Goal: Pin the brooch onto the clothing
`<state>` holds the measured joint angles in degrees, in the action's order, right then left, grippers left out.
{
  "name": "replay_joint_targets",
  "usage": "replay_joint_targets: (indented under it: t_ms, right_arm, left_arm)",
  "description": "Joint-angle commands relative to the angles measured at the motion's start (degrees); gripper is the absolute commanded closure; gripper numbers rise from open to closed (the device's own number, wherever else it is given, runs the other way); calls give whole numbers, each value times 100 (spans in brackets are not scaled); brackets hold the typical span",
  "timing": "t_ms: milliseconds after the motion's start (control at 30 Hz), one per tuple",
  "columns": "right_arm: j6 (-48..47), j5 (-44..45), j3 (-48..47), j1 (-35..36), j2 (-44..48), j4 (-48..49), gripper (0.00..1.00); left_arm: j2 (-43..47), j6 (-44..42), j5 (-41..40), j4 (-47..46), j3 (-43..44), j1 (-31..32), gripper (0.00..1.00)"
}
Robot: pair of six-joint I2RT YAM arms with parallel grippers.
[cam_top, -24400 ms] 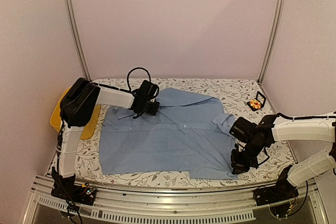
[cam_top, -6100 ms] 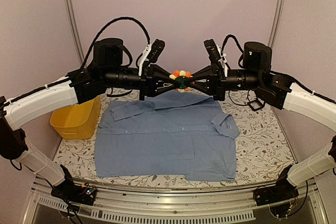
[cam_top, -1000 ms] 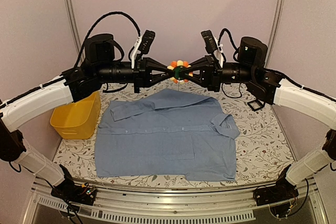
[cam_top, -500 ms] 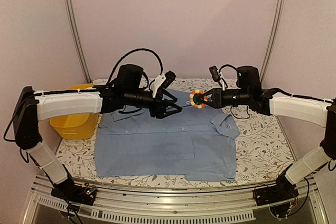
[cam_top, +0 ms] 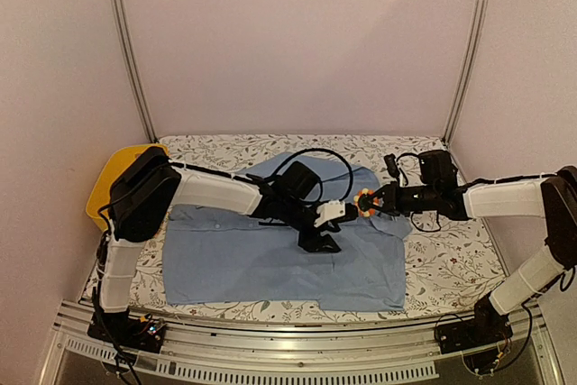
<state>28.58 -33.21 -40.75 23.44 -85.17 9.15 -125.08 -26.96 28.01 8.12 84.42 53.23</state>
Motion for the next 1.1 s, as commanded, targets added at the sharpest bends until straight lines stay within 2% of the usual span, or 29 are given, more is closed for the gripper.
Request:
replay_joint_targets:
  t_ms: [0,100,233,333,367,467,533,633,933,1067]
  right_arm:
    - [86,-258,205,-120,-189,550,100]
    - [118,-413,230,-187,-311,661,100]
    - [87,-566,217,-206,-526,726,100]
    - [95,-659,208,-200,-639,786,100]
    - [109,-687,208,-206,-702,849,100]
    - [239,-774,224,-207,-870,1059,100]
    - [393,-849,260,-201,-993,1260,100]
    - [660,-1017,355,-197,-1212,1616,100]
    - [701,-999,393,-200,-1322,1644,100]
    - [686,-1027,413,-199,-1277,1643,100]
  left_arm:
    - [-382,-1035,-168,309,579,-27,40]
    - [-596,-1213,-450,412,743,-56,44]
    - [-742,-1419,-282,657,785,-109,45]
    - [-785,-1314,-273,623,763,-138,54]
    - [-796,-1259,-259,581,760,-152,61]
    - [-787,-1108,-208,540,776,-162,89]
    - [-744,-1038,-112,550,778,-159,100]
    - [-737,-936,-95,551,777,-164,100]
    - [-632,-533,293,783,1047,-224,100]
    - [-363,-556,410,831,692,-199,100]
